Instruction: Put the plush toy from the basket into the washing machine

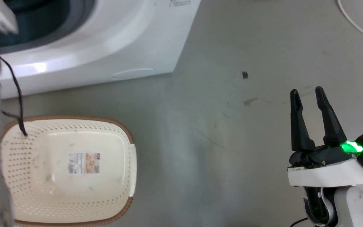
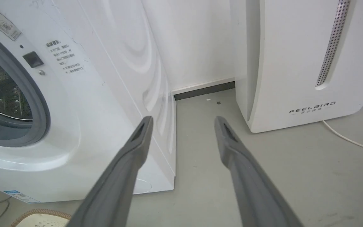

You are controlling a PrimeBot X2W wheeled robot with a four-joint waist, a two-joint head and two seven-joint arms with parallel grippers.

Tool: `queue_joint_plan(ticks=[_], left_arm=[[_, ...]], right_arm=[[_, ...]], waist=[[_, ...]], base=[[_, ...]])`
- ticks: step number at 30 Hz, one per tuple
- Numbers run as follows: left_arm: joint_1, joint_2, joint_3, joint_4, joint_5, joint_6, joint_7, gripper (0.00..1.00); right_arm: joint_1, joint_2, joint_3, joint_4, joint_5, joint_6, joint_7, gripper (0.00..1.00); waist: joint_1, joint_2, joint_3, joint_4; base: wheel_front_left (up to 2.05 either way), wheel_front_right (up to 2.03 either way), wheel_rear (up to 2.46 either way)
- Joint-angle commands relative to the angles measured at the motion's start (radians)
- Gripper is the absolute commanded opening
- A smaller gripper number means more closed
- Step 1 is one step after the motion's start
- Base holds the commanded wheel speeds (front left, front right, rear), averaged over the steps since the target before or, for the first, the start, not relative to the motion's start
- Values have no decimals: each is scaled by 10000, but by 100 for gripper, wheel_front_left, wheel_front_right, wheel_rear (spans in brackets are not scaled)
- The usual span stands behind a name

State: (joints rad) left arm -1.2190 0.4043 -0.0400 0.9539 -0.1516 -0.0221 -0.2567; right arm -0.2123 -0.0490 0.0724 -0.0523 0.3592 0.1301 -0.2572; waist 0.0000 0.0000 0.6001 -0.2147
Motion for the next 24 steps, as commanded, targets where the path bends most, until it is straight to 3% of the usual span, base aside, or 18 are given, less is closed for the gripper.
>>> queue_joint_plan(ticks=[1,11,24], left_arm=[[557,-145,129,-367,-58,56,-51,100],[4306,-1321,504,-3191,144,441,-51,100],[8891,-2538,148,-6372,1030,946,-51,100]], right_arm=[[91,-12,-28,22,-131,6,-46,100],[658,-12,-346,285,-777,6,-46,100],[1819,-12,-664,549,-1395,6,-46,100]], waist=[[0,0,-538,263],[0,0,-2152,1163],[0,0,-4470,2186]], base=[[0,0,0],[0,0,0],[0,0,0]])
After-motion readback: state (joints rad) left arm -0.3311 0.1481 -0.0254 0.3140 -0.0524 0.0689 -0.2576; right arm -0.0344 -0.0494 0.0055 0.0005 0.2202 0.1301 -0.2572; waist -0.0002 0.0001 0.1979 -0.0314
